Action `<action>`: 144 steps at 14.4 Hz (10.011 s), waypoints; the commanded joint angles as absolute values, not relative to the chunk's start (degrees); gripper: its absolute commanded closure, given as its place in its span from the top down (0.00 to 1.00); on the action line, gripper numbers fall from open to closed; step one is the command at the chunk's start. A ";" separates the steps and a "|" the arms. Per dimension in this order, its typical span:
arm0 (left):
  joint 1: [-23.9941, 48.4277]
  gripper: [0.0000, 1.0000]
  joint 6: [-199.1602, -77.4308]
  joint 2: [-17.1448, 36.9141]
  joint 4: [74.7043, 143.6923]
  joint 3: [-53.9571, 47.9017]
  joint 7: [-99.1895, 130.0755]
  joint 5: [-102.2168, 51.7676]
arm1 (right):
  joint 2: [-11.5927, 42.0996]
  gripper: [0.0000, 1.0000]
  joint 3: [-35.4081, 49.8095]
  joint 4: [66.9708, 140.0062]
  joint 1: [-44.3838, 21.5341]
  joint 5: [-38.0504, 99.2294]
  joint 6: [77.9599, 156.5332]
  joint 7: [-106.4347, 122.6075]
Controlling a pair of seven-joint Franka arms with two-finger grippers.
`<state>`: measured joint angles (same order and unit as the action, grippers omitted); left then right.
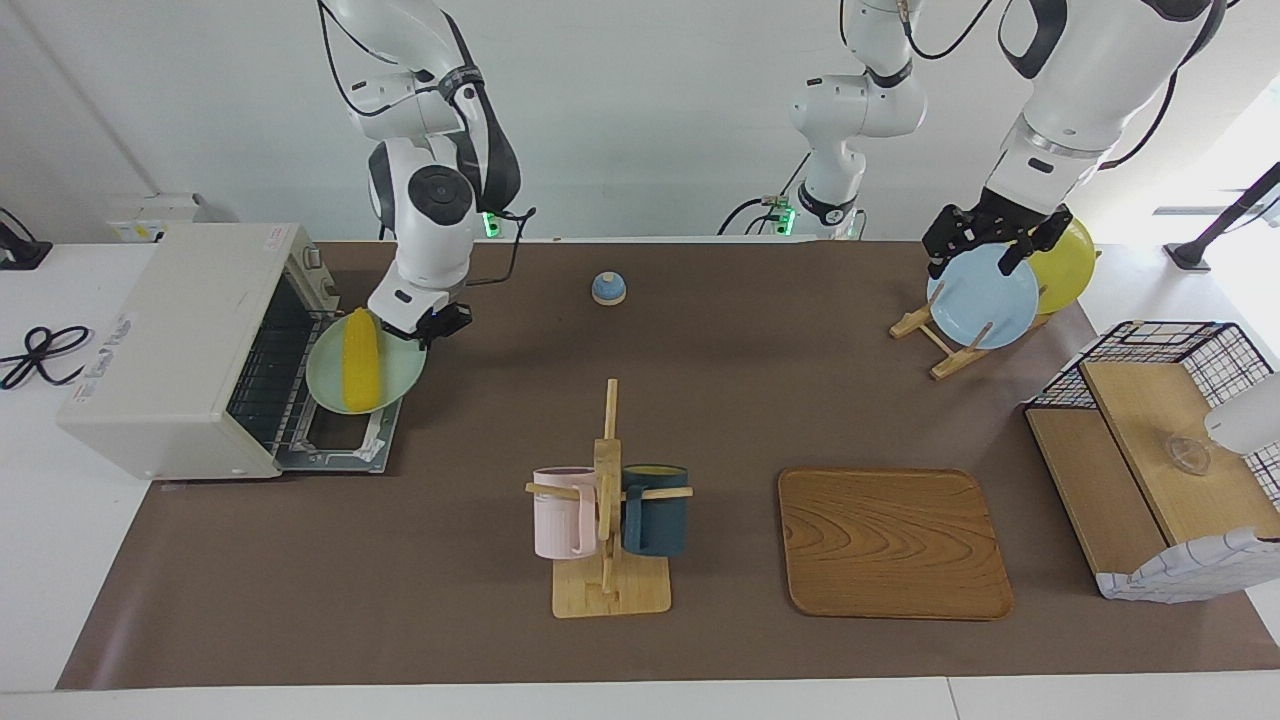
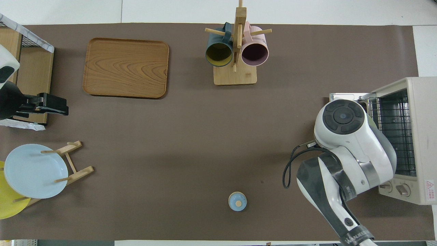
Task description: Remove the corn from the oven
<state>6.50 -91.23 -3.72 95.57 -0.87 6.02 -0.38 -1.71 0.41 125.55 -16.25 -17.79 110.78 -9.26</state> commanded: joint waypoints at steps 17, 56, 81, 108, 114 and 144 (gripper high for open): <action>6.06 1.00 -92.72 -4.31 96.68 -0.88 5.62 0.26 | 22.65 0.00 1.23 91.95 -47.99 -13.09 97.20 -51.49; 16.60 1.00 -97.37 -3.51 100.36 -1.41 15.19 -3.06 | 2.03 0.60 1.49 94.48 -23.23 -3.25 87.82 -25.43; 46.93 1.00 -130.96 19.60 106.87 -1.32 37.44 -7.12 | -4.83 0.00 1.05 145.72 -6.42 -17.30 135.79 -20.92; 48.43 0.74 -136.23 23.38 106.96 -1.23 38.67 -7.12 | -12.22 0.00 -1.14 129.73 5.27 -27.25 109.42 7.73; 48.08 0.00 -135.70 23.29 107.75 -1.05 39.55 -7.12 | -12.74 0.00 -0.70 125.17 4.13 -23.57 102.59 7.82; 13.80 0.00 -119.18 42.61 71.11 -0.35 10.11 -4.83 | 0.88 1.00 -0.79 103.45 -1.58 -1.76 90.00 2.99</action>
